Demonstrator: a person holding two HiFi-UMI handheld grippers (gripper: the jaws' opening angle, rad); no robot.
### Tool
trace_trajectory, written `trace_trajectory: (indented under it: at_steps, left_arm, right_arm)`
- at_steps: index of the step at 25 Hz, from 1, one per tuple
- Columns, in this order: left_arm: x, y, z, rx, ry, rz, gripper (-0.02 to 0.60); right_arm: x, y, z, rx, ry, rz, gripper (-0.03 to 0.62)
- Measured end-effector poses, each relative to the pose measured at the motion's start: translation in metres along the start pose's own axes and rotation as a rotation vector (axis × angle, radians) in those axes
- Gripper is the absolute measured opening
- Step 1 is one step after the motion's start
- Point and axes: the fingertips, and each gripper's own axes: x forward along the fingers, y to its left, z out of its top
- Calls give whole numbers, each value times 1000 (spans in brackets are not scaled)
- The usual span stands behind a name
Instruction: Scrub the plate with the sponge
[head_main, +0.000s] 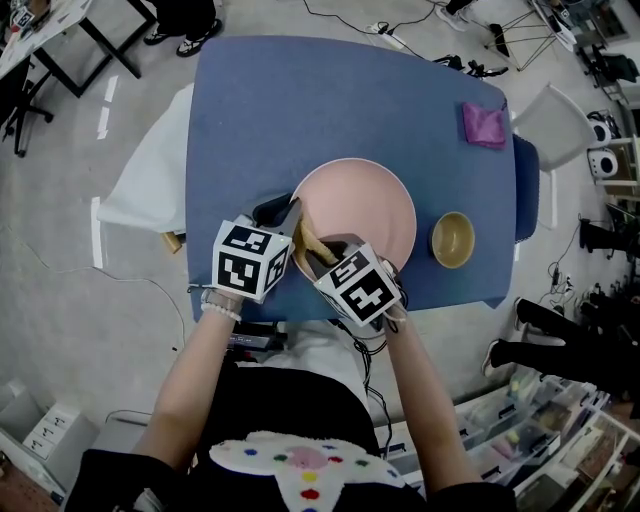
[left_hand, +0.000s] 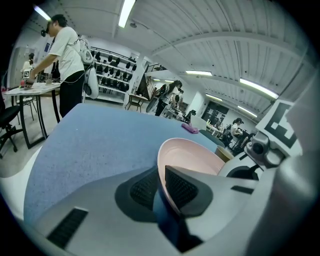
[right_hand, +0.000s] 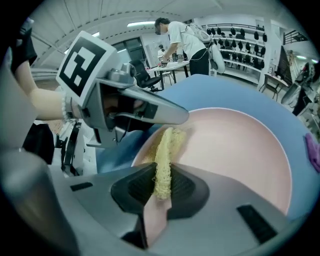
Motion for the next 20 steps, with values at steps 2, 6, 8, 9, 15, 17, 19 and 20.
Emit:
trace_trajectory:
  at_steps: [2,6,8,9,15,17,19,20]
  left_arm:
    - [1,0,0,2,1,0,52]
    - [2,0,-1,3,5,0,54]
    - [3,1,-1,5,8,1,54]
    - [3,1,-1,7,8,1,54]
    - [3,0,-1,7,9,3,54]
    - [3,0,-1,6,7,4,54]
    - [4,0,-1,3,5,6,54]
    - [4,0,-1,2,4,7,53]
  right_arm:
    - [-2,4,-7,-16,18,21,55]
    - [-8,9,-23,-59,80,68,55]
    - [-11,12,-29,-90,110,89,55]
    - [-13,13,-31,-107,127,97,55]
    - [-19,12,-45,-173,181,112,57]
    - [-19,10,-45,-178,178,94,57]
    - [-18,7,-44,-180,171,67,57]
    - [-17,5,-44,-176,166,54,57]
